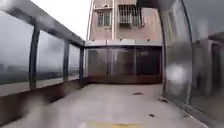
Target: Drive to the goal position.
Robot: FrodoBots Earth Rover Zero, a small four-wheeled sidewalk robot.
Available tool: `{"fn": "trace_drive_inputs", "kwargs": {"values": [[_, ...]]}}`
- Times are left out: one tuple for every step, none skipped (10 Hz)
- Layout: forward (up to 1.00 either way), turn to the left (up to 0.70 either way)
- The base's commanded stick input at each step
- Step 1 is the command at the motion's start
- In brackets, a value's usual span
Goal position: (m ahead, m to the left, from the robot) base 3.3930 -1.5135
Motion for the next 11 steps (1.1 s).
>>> {"fn": "trace_drive_inputs", "kwargs": {"values": [[0.70, -0.16], [0.70, -0.27], [0.70, -0.27], [0.70, -0.27], [0.70, -0.27], [0.70, -0.27], [0.70, -0.27], [0.70, -0.27], [0.70, -0.27], [0.70, -0.27], [0.70, -0.27]]}}
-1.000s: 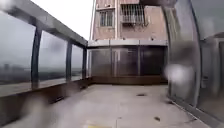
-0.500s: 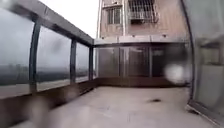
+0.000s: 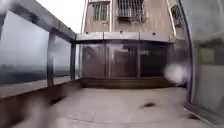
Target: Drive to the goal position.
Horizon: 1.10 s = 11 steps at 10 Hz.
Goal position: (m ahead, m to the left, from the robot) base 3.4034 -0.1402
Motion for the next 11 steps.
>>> {"fn": "trace_drive_inputs", "kwargs": {"values": [[0.70, -0.27], [0.70, -0.27], [0.70, -0.27], [0.70, -0.09], [0.70, 0.00], [0.70, 0.00], [0.70, 0.00], [0.70, 0.00], [0.70, -0.05], [0.70, -0.27], [0.70, -0.27]]}}
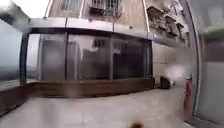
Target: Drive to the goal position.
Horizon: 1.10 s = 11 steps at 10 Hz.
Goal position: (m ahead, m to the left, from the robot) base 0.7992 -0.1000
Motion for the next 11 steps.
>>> {"fn": "trace_drive_inputs", "kwargs": {"values": [[0.70, -0.27], [0.70, -0.27], [0.70, -0.27], [0.70, -0.27], [0.70, -0.27], [0.70, -0.27], [0.70, -0.27], [0.70, -0.27], [0.70, -0.27], [0.70, -0.27], [0.70, -0.27]]}}
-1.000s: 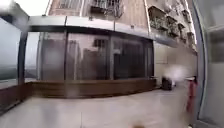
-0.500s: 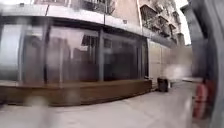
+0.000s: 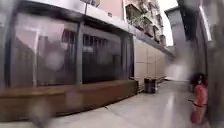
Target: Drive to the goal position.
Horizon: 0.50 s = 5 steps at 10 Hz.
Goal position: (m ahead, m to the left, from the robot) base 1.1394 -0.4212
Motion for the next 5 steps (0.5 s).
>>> {"fn": "trace_drive_inputs", "kwargs": {"values": [[0.70, -0.27], [0.70, -0.27], [0.70, -0.27], [0.70, -0.27], [0.70, -0.27]]}}
